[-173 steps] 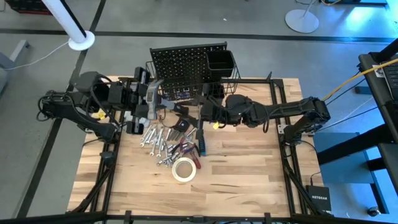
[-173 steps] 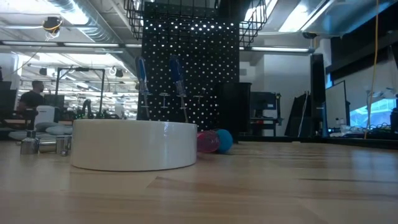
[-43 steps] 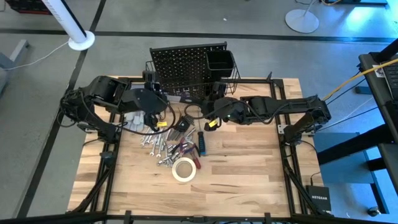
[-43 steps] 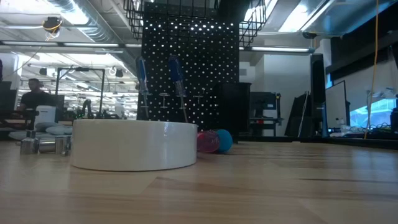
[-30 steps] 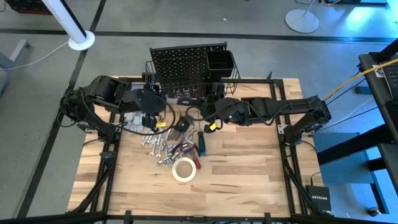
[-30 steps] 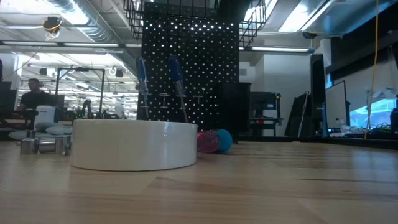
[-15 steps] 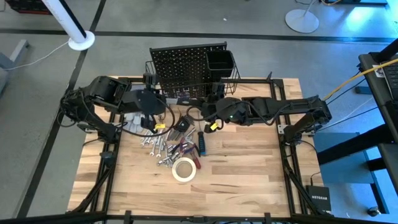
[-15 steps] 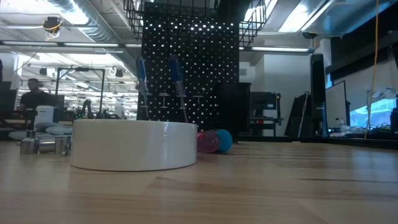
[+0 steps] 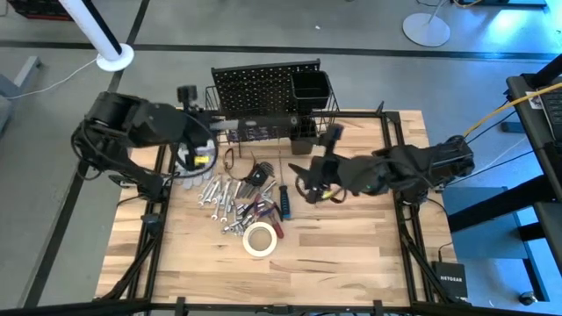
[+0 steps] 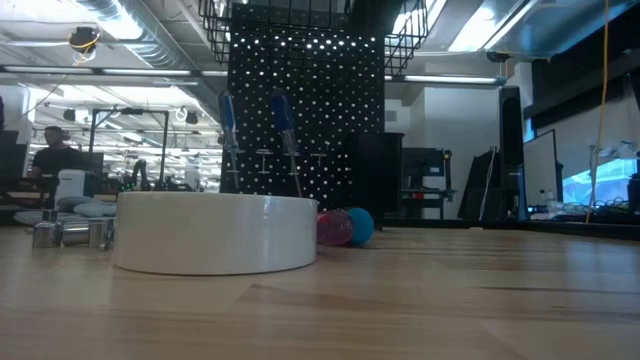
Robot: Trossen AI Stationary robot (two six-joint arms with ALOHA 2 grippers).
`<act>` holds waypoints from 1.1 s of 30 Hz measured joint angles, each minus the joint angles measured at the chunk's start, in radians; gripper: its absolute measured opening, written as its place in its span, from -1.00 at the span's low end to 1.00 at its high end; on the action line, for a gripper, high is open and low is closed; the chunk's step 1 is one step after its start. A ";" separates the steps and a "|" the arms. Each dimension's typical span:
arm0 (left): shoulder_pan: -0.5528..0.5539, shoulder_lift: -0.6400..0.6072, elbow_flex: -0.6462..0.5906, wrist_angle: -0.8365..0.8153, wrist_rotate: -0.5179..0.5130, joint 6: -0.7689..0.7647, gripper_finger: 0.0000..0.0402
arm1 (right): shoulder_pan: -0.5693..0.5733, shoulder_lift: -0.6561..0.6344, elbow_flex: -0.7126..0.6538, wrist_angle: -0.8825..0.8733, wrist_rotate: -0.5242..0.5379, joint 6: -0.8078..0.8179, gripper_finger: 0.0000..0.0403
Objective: Hang tools onto peg board
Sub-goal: Put the hammer into the wire basket on the pegboard
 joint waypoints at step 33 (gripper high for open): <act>0.438 0.057 -0.006 -0.019 0.346 0.231 -0.65 | 0.142 0.003 0.043 -0.546 0.023 0.602 0.37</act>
